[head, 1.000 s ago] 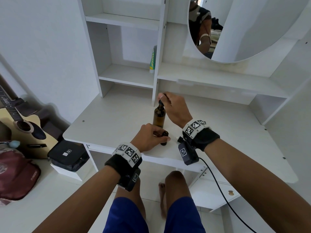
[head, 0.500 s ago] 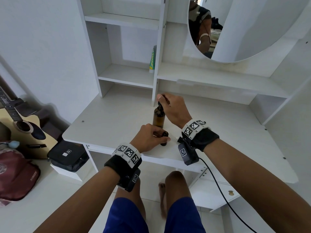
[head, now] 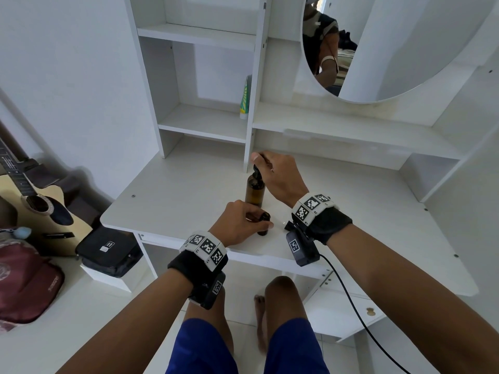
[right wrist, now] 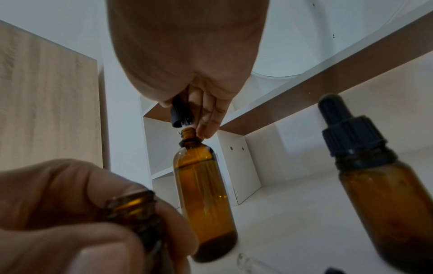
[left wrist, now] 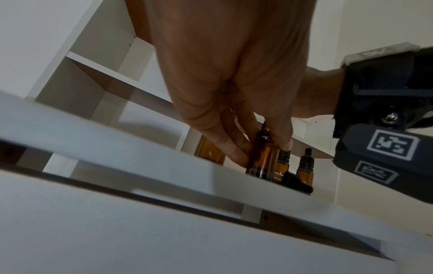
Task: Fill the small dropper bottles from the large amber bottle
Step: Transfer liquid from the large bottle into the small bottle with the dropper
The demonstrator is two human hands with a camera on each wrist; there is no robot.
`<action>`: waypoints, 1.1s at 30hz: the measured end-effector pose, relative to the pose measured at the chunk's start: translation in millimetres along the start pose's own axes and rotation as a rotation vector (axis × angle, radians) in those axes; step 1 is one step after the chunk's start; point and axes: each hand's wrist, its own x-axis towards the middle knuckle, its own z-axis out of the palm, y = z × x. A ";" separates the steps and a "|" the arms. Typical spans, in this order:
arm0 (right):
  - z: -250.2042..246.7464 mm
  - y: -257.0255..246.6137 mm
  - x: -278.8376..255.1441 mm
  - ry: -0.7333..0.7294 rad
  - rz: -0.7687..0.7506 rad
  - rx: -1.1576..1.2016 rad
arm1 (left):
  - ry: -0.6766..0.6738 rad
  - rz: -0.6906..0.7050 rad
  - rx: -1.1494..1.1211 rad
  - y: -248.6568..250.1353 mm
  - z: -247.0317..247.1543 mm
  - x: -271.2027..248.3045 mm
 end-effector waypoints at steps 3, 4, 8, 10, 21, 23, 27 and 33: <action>0.0 0.1 0.6 -0.015 -0.008 -0.018 | 0.004 0.005 -0.001 -0.3 -0.1 -0.2; 0.0 0.2 0.5 -0.022 -0.012 -0.032 | 0.004 0.005 -0.002 -0.1 -0.2 -0.1; 1.9 3.3 1.0 -0.016 -0.013 -0.046 | 0.000 -0.001 0.000 -0.7 -0.4 1.0; 2.3 2.5 0.5 -0.019 -0.010 -0.025 | -0.008 -0.002 0.004 -0.4 -0.2 0.8; 4.8 6.4 1.7 -0.030 -0.010 -0.044 | -0.008 -0.002 0.007 -0.4 -0.1 1.0; 4.8 5.7 1.5 -0.021 -0.012 -0.032 | -0.006 -0.001 -0.001 -0.6 0.0 1.1; 2.4 1.8 1.3 -0.005 0.002 -0.016 | -0.005 0.003 -0.002 0.3 -0.6 0.2; 2.8 2.4 1.5 -0.026 -0.003 -0.051 | -0.005 0.002 -0.001 0.5 -0.6 0.5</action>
